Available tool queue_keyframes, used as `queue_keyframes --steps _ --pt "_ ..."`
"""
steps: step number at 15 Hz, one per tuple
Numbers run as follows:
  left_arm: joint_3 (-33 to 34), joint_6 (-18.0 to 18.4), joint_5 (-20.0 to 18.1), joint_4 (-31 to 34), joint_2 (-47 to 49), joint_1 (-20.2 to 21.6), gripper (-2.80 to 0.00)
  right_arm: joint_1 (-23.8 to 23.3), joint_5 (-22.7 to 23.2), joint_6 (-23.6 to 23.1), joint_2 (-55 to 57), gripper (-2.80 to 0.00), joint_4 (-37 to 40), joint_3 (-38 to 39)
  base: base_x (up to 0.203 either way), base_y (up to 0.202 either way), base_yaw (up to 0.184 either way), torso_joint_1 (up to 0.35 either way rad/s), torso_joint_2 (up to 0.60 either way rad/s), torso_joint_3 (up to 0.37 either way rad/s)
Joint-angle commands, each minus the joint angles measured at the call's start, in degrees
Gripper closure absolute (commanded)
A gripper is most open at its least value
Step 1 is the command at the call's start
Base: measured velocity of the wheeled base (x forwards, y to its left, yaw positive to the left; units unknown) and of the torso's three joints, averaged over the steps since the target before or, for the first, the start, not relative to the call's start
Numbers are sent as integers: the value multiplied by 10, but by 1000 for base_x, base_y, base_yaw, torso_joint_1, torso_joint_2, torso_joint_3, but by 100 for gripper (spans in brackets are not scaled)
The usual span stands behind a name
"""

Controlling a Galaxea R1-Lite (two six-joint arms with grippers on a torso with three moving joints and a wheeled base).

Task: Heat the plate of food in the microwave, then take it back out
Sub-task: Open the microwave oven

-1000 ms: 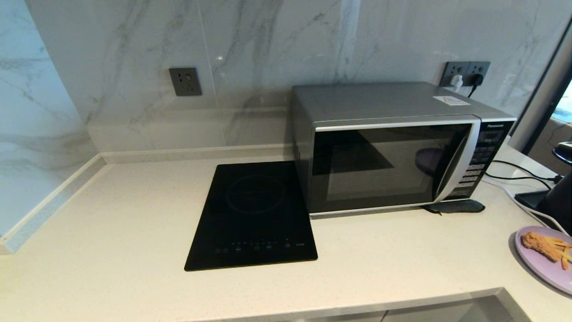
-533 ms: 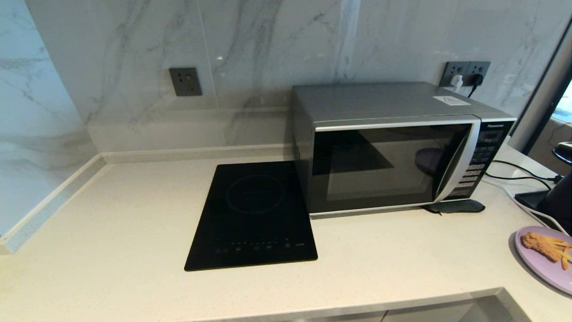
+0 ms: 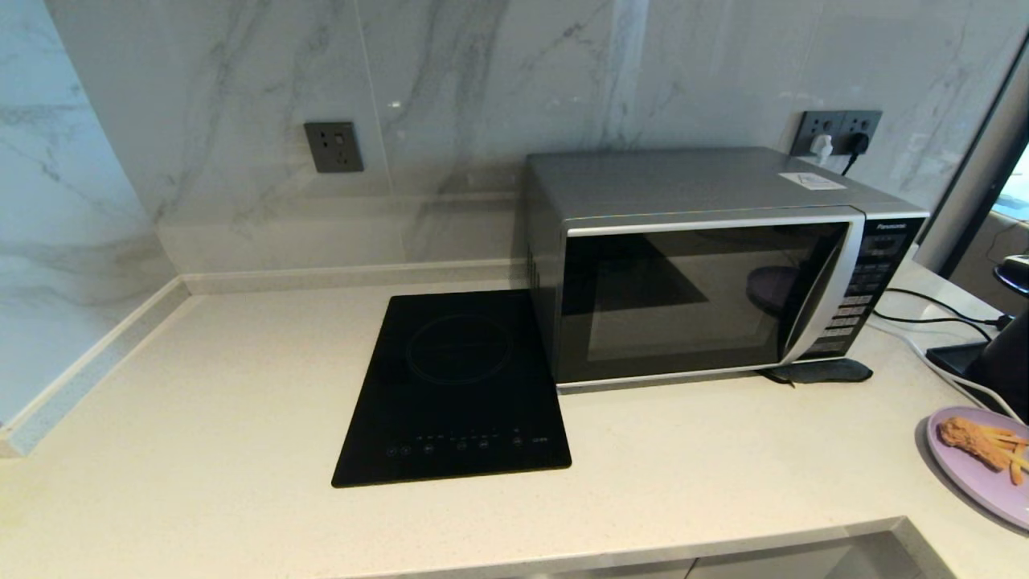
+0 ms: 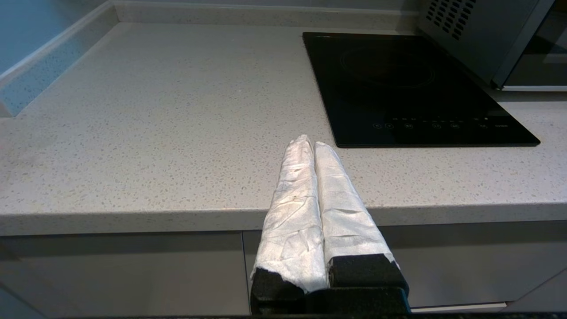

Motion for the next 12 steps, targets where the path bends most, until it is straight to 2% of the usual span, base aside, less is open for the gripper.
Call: queue_keyframes --steps 1,4,9,12 --pt "0 0 0 0 1 0 0 0 -1 2 1 0 0 1 0 0 0 0 0 0" --pt "0 0 0 0 1 0 0 0 -1 2 1 0 -29 -3 0 0 0 0 0 0" --pt "0 0 0 0 1 0 0 0 2 2 23 0 -24 -54 0 0 0 0 0 0" --pt "0 0 0 0 1 0 0 0 -24 2 79 0 -18 -97 0 0 0 0 0 0"
